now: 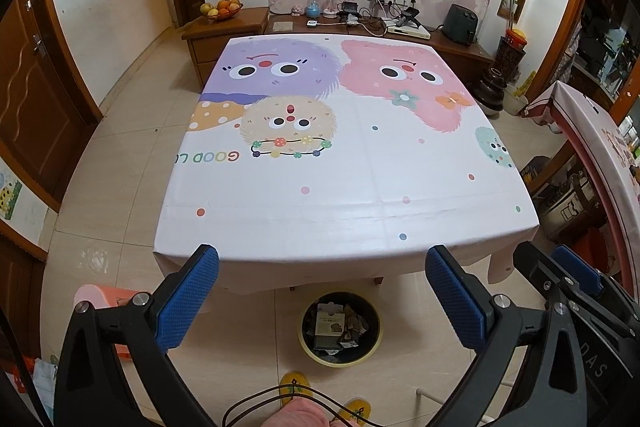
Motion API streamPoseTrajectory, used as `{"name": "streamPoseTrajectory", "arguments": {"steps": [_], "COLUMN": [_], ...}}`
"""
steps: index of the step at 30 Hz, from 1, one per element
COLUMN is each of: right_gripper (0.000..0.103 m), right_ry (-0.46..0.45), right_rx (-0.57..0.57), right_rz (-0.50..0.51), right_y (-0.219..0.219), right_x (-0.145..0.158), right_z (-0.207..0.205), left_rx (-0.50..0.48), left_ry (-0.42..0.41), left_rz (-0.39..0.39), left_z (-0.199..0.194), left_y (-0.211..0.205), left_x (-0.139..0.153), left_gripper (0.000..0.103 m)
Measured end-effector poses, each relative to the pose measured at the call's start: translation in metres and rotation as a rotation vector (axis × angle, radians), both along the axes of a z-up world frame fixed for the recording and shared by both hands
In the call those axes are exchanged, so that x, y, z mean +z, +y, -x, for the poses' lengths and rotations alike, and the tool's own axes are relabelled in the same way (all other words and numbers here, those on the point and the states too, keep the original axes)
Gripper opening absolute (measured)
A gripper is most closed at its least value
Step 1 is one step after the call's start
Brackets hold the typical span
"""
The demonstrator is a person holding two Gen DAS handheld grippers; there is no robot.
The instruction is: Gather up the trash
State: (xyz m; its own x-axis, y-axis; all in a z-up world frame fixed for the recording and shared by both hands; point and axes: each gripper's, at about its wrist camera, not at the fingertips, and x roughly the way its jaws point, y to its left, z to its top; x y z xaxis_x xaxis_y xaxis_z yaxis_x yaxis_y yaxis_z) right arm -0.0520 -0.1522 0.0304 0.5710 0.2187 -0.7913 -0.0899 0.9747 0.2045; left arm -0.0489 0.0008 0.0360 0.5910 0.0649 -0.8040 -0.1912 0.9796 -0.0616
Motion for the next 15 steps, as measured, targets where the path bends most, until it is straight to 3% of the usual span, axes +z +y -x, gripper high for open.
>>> {"name": "streamPoseTrajectory", "arguments": {"steps": [15], "right_gripper": [0.063], "right_ry": [0.009], "right_rx": [-0.001], "right_rz": [0.001], "right_y": [-0.0042], "right_x": [-0.0057], "right_z": [0.0051], "left_rx": [-0.007], "left_ry": [0.016], "left_rz": [-0.004], "left_z": [0.0054], "left_y": [0.0049], "left_x": [-0.0056], "left_gripper": [0.102]}}
